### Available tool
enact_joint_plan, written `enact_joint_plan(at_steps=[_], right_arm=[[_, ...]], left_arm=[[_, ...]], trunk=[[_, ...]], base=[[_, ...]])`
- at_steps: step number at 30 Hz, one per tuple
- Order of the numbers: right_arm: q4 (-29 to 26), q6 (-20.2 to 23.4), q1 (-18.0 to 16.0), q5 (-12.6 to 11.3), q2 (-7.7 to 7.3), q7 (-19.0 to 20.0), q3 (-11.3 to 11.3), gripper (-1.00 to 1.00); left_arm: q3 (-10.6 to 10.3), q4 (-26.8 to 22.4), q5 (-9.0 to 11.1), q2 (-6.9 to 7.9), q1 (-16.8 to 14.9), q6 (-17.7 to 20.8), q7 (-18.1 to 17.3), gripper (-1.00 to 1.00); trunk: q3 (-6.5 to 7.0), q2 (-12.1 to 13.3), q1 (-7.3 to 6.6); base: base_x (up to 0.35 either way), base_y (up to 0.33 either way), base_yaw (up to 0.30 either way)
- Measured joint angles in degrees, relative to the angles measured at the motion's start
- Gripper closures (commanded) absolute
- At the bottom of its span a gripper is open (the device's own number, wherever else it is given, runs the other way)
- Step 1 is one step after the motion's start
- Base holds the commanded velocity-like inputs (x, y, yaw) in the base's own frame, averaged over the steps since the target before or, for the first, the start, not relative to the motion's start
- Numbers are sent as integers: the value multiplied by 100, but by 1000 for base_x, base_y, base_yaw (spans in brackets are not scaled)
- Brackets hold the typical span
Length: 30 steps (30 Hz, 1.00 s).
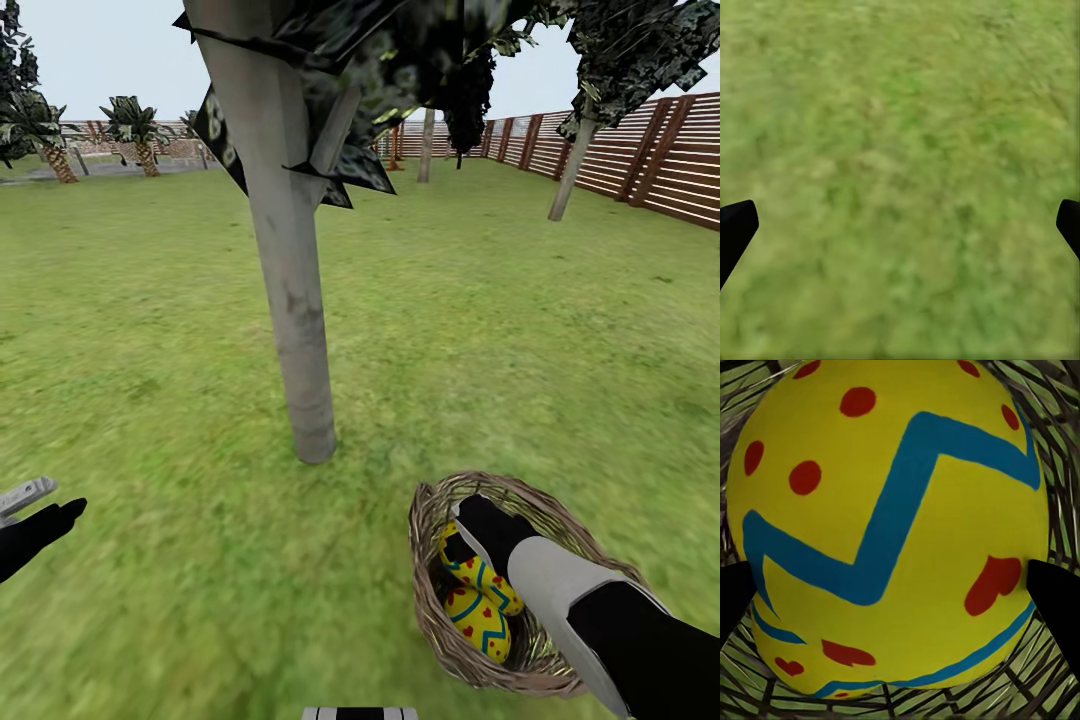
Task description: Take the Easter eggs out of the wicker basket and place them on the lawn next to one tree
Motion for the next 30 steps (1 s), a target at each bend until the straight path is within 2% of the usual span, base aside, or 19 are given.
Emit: enact_joint_plan(at_steps=[8, 11, 14, 18, 20, 30], right_arm=[[-5, 192, 0, 0, 9, 1, -1, 100], [-7, 319, 0, 3, 9, 1, 0, 100], [-9, 377, 0, 0, 9, 5, -1, 100], [-7, 550, 0, -3, 3, 15, -1, 100], [-3, 626, 0, -12, 10, 26, -3, 100], [16, 694, 0, -15, 37, 77, -2, 100]], left_arm=[[0, 0, 0, 1, -2, 0, 0, -100], [0, 2, -1, 1, 1, 0, 0, -100], [0, 4, 0, -1, 1, 0, 0, -100], [0, 7, -1, -1, -2, 0, 7, -100], [2, 8, 0, -1, -4, 0, 8, -100], [1, 9, -1, -1, -3, 0, 9, -100]], trunk=[[0, 0, 0], [66, 4, -8], [67, 4, -8], [155, 9, -18], [155, 9, -18], [177, 10, -21]], base=[[0, 0, 0], [0, 0, 0], [0, 0, 0], [0, 0, 0], [0, 0, 0], [0, 0, 0]])
